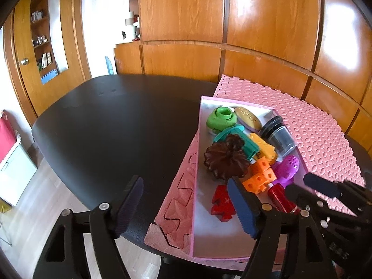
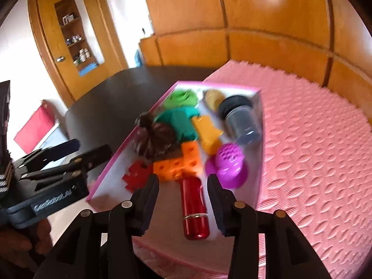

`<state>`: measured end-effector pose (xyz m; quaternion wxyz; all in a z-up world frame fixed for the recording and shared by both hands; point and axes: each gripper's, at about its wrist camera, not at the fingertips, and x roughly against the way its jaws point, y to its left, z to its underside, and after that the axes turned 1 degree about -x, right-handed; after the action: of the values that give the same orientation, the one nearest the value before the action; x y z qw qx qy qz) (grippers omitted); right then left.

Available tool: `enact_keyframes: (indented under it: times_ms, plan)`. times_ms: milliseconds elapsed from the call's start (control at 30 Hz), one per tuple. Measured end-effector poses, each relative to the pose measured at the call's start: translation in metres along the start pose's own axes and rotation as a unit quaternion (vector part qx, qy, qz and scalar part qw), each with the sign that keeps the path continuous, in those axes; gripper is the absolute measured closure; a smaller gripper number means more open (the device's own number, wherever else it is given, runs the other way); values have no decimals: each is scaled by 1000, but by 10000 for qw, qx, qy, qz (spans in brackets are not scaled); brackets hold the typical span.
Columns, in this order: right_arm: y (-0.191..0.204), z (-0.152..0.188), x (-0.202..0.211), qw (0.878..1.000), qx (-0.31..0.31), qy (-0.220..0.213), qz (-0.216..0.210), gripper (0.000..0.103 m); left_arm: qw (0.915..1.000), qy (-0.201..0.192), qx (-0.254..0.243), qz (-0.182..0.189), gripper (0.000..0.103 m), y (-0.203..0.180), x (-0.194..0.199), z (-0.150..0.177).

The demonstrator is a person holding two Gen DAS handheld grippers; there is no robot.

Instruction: Organize rigid objects

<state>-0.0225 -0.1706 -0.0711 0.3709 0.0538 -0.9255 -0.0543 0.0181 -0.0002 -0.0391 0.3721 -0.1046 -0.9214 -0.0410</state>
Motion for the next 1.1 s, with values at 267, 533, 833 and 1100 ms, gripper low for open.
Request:
enact_keyframes:
  times_ms: [267,533,833,1100]
  plan:
    - [-11,0,-1,9986,-203,-79,488,60,9999,-118,3,-42,0,-11,12,3]
    - [-7,-2,6,9972,-102,-282,690,60,9999,-35,94,-52,0,-12,15,6]
    - [-3,-4,14,9955,-61,-440,838,60,9996,-127,51,-227,0,-14,19,7]
    - [-3,-5,15,9952,-65,-460,856,60,9993,-234,-36,-273,1,-17,23,9]
